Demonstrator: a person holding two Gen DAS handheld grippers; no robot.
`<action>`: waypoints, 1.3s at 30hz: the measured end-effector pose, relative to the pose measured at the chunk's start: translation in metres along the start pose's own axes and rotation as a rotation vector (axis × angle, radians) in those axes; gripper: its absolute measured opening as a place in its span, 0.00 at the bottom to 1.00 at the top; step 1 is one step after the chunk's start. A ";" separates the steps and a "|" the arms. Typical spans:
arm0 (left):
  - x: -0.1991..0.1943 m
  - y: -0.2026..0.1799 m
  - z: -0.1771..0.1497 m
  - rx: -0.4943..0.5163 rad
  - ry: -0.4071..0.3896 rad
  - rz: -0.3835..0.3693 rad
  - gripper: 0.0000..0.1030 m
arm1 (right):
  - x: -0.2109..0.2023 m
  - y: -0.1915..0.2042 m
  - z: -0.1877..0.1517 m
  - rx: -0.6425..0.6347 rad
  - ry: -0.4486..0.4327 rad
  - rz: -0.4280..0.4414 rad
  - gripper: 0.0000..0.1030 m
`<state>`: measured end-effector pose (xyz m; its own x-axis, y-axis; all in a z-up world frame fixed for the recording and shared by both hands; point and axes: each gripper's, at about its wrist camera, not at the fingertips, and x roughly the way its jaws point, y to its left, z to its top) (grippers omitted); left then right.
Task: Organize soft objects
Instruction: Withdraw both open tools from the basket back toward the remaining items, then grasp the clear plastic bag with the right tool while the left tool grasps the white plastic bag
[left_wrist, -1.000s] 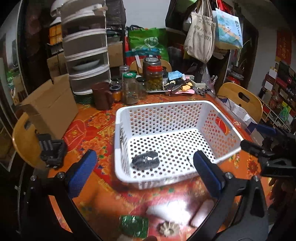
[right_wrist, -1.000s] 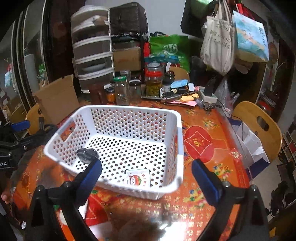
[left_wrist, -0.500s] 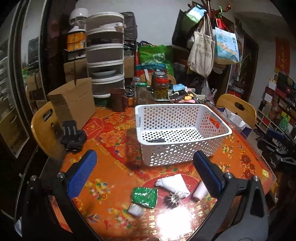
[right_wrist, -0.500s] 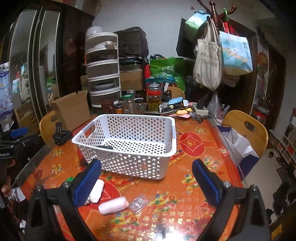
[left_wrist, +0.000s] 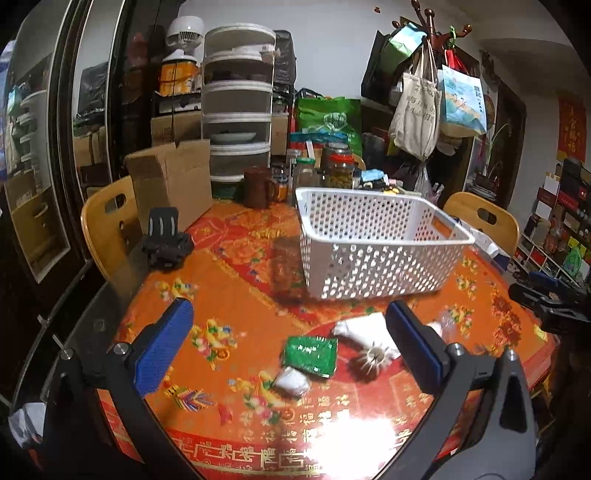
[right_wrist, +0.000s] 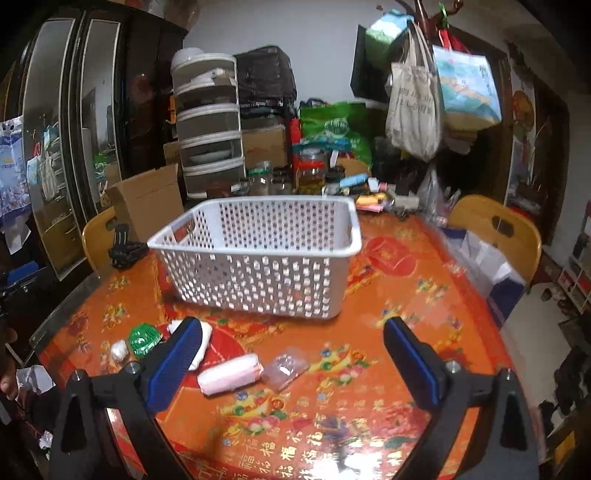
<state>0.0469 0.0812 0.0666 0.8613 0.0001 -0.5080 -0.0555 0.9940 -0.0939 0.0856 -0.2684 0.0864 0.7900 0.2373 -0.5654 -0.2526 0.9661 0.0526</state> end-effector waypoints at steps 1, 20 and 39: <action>0.005 0.001 -0.005 -0.001 0.009 -0.008 1.00 | 0.007 -0.003 -0.004 0.006 0.012 0.005 0.96; 0.115 0.013 -0.082 -0.014 0.213 -0.006 1.00 | 0.111 -0.006 -0.053 0.074 0.254 0.043 0.53; 0.137 0.000 -0.097 0.042 0.258 0.017 0.74 | 0.119 -0.010 -0.057 0.098 0.263 0.012 0.14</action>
<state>0.1160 0.0705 -0.0866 0.7028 -0.0053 -0.7114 -0.0438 0.9978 -0.0507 0.1502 -0.2555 -0.0289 0.6123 0.2266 -0.7575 -0.1957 0.9717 0.1325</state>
